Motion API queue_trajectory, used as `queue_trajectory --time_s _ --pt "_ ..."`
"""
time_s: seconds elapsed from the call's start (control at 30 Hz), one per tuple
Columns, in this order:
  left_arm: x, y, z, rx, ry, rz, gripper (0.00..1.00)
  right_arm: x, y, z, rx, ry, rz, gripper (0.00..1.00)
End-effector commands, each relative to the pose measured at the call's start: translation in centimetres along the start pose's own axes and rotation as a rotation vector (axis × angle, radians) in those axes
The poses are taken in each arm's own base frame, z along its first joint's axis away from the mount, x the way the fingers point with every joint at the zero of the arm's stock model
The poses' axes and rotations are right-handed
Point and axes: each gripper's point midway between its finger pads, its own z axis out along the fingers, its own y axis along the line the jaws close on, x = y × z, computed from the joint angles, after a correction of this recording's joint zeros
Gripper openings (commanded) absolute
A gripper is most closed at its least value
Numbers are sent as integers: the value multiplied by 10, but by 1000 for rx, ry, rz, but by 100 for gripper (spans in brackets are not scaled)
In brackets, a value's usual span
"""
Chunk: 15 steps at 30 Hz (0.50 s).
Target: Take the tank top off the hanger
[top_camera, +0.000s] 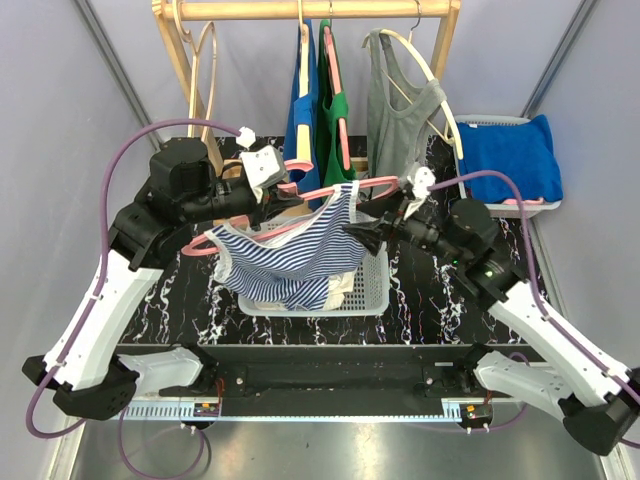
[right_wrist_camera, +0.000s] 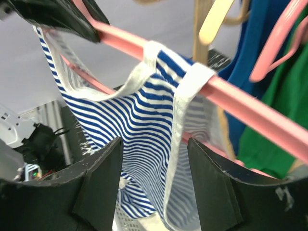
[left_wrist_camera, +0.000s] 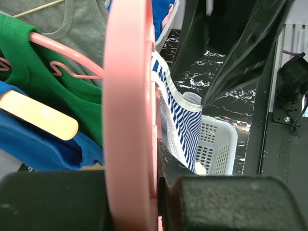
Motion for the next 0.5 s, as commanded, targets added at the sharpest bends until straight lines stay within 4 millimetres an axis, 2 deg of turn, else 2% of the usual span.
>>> queue_trajectory --time_s 0.0,0.47 --pt "-34 0 -5 5 -108 34 0 -30 19 10 -119 -127 22 65" --pt "-29 -10 -2 61 -117 31 0 -48 28 20 -192 -198 31 57"
